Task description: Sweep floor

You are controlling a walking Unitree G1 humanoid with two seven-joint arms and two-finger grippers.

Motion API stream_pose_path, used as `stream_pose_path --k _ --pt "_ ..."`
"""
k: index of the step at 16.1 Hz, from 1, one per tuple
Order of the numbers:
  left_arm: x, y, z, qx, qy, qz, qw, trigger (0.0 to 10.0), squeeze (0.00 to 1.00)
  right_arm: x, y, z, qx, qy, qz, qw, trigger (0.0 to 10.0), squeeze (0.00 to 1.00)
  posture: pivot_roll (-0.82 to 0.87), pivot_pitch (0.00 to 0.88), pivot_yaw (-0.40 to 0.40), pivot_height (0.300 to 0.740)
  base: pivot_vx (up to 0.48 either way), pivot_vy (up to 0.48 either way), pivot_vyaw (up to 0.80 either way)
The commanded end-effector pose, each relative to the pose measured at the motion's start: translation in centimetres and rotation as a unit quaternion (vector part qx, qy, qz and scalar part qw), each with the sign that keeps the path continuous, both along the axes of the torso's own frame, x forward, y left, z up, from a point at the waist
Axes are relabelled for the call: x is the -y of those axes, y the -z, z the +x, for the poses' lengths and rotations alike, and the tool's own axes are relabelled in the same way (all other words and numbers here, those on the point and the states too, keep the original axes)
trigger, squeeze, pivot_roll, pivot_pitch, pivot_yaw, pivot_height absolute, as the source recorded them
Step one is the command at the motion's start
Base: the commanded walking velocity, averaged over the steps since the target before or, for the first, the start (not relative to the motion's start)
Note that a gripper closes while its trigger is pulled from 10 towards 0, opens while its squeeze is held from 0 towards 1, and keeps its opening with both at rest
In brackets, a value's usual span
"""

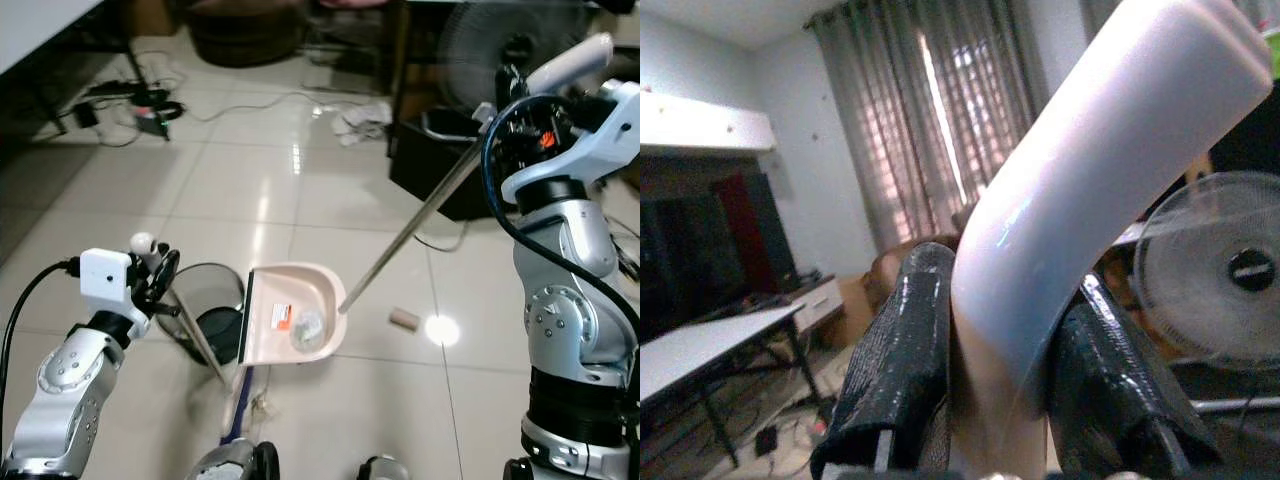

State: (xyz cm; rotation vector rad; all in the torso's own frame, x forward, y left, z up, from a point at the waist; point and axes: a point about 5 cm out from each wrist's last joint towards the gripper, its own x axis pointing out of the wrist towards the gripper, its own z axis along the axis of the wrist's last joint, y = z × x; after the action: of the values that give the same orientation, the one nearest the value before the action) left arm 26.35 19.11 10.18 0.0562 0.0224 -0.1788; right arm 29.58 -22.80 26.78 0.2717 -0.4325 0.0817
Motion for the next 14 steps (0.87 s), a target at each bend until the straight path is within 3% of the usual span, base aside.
stream_pose_path --k 1,4,6,11,14 --pt "-0.4 -0.9 0.0 0.018 -0.008 0.006 1.000 10.0 0.00 -0.1 -1.1 0.1 0.031 0.001 0.010 0.999 10.0 0.00 0.01 0.045 0.073 0.740 0.000 0.000 0.80" --pt "-1.3 -1.0 -0.1 0.021 -0.027 0.020 0.999 10.0 0.00 -0.1 -1.2 1.0 0.041 0.007 0.021 0.999 10.0 0.00 0.03 0.049 0.066 0.740 0.000 0.000 0.80" --pt "-1.1 -1.4 0.1 0.027 -0.034 0.005 0.999 10.0 0.00 -0.5 -1.2 1.2 0.044 0.002 0.022 0.999 10.0 0.00 0.03 0.049 0.065 0.740 0.000 0.000 0.80" --pt "-0.6 -1.0 0.0 0.022 -0.020 0.020 0.999 10.0 0.00 -0.7 -1.4 1.7 0.052 0.010 0.019 0.998 10.0 0.00 0.03 0.058 0.068 0.740 0.000 0.000 0.80" --pt "-0.3 -1.1 0.1 0.021 -0.015 0.018 1.000 10.0 0.00 -0.7 -1.2 1.8 0.054 0.011 0.030 0.998 10.0 0.00 0.03 0.060 0.068 0.740 0.000 0.000 0.00"
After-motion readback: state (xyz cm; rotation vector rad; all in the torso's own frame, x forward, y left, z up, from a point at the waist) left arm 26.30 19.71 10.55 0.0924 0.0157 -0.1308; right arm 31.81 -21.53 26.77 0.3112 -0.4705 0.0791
